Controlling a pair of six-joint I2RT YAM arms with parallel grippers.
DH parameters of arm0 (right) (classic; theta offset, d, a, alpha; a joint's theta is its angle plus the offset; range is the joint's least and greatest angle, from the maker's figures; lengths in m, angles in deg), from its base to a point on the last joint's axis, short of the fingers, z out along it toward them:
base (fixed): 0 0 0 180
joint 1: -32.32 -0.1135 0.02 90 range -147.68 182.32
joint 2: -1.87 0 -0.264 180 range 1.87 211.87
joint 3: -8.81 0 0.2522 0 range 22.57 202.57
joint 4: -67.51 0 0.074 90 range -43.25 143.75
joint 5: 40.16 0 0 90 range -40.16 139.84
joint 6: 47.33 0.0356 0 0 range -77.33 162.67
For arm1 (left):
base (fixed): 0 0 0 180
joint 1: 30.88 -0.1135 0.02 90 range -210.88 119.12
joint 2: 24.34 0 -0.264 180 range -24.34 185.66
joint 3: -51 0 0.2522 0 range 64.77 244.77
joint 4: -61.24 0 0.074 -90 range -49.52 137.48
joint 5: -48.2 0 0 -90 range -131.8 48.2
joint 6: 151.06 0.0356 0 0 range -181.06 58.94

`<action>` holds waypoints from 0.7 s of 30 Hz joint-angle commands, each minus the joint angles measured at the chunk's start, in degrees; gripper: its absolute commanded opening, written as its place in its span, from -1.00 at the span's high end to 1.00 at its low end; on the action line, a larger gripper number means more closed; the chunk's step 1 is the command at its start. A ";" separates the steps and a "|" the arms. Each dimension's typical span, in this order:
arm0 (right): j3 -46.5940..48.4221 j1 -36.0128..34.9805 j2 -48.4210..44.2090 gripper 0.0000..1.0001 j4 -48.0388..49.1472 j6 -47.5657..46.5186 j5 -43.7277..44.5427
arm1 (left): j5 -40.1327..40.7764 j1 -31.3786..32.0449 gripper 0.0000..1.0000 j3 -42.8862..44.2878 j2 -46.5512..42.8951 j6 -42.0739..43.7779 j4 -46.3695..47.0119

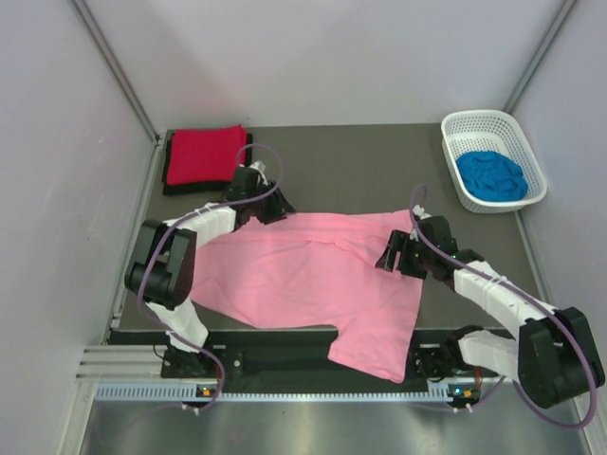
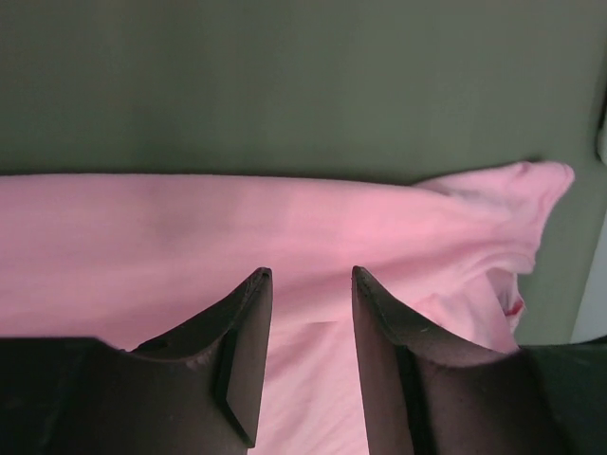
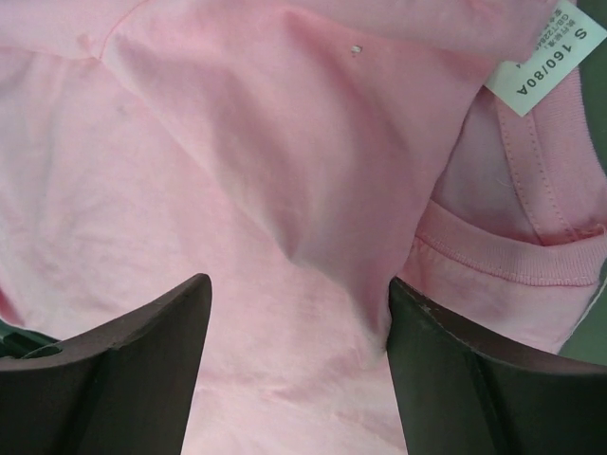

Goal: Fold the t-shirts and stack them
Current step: Fold the tshirt

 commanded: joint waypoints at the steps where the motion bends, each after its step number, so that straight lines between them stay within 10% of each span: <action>1: 1.52 -1.12 1.62 -0.42 2.42 -0.41 1.19 | 0.29 -6.32 0.12 1.67 -3.06 3.39 -7.69; 21: 1.35 -1.47 4.35 -0.29 6.54 -0.33 -0.82 | 0.81 -12.50 0.19 0.87 -0.08 4.45 -13.05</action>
